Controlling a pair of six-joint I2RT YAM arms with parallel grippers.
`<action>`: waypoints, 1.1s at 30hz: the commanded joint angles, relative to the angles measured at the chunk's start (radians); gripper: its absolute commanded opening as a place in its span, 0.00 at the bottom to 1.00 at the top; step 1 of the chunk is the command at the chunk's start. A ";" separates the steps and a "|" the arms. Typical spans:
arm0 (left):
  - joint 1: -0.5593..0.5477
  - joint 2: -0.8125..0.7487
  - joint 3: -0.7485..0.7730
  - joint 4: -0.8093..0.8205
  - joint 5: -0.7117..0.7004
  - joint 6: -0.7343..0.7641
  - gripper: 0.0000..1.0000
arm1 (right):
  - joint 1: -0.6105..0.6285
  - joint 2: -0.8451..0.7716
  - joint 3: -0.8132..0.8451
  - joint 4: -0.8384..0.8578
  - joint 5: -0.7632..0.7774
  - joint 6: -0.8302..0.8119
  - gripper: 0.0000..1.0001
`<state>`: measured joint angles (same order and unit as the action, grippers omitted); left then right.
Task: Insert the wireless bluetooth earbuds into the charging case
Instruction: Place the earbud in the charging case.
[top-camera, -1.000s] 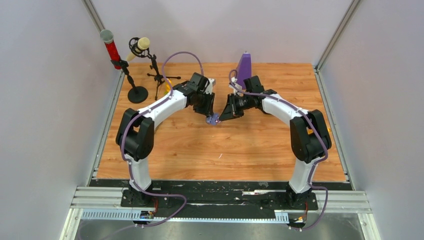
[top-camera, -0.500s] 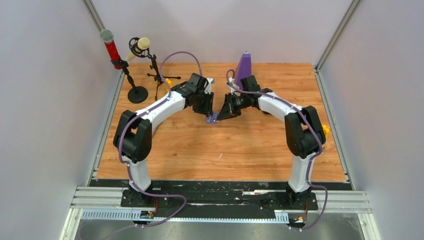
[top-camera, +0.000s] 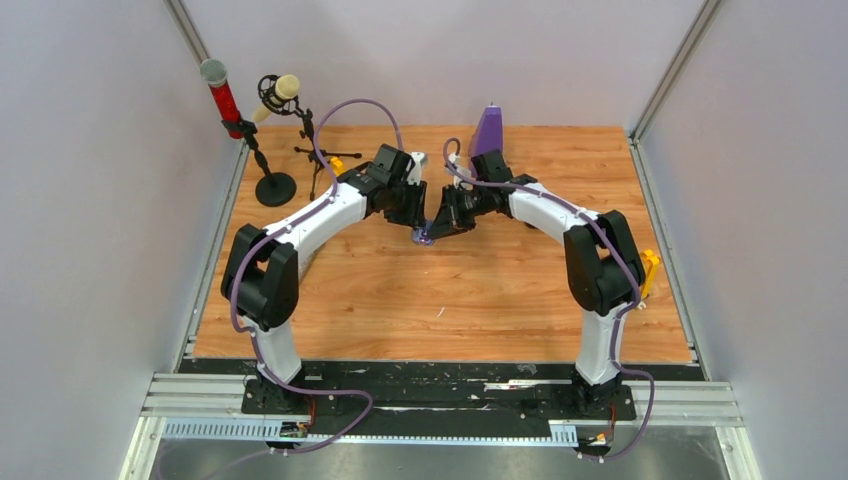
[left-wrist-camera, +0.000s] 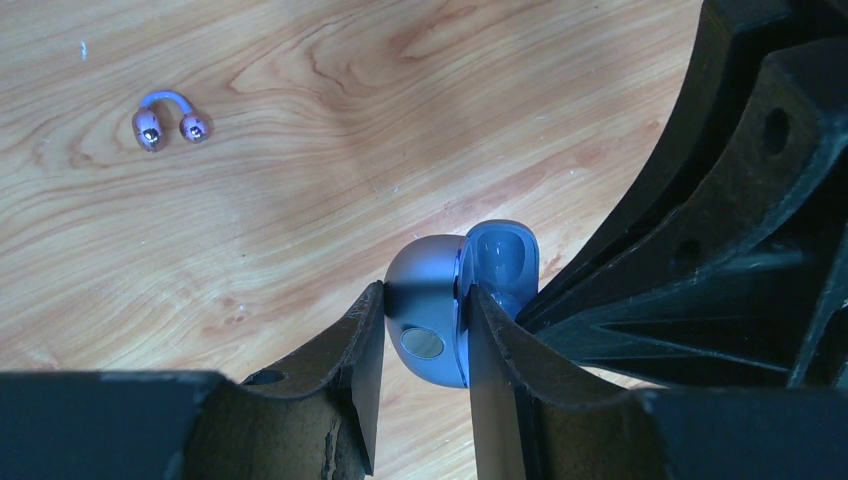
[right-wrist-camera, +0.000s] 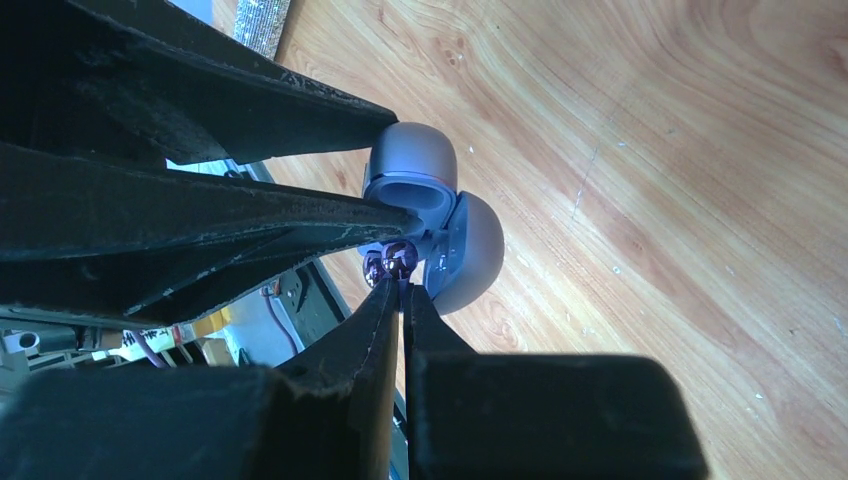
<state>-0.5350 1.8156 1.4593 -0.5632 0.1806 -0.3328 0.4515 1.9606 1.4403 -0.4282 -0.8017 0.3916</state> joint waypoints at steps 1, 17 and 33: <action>0.001 -0.048 -0.009 0.034 0.004 -0.008 0.30 | 0.016 0.009 0.041 -0.004 0.032 -0.009 0.03; 0.000 -0.058 -0.024 0.047 0.027 -0.012 0.30 | 0.035 0.022 0.060 -0.010 0.058 -0.016 0.04; 0.000 -0.063 -0.028 0.051 0.034 -0.012 0.30 | 0.039 0.023 0.073 -0.010 0.004 -0.019 0.15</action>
<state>-0.5354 1.8122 1.4315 -0.5468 0.2039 -0.3344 0.4831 1.9789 1.4681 -0.4519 -0.7685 0.3836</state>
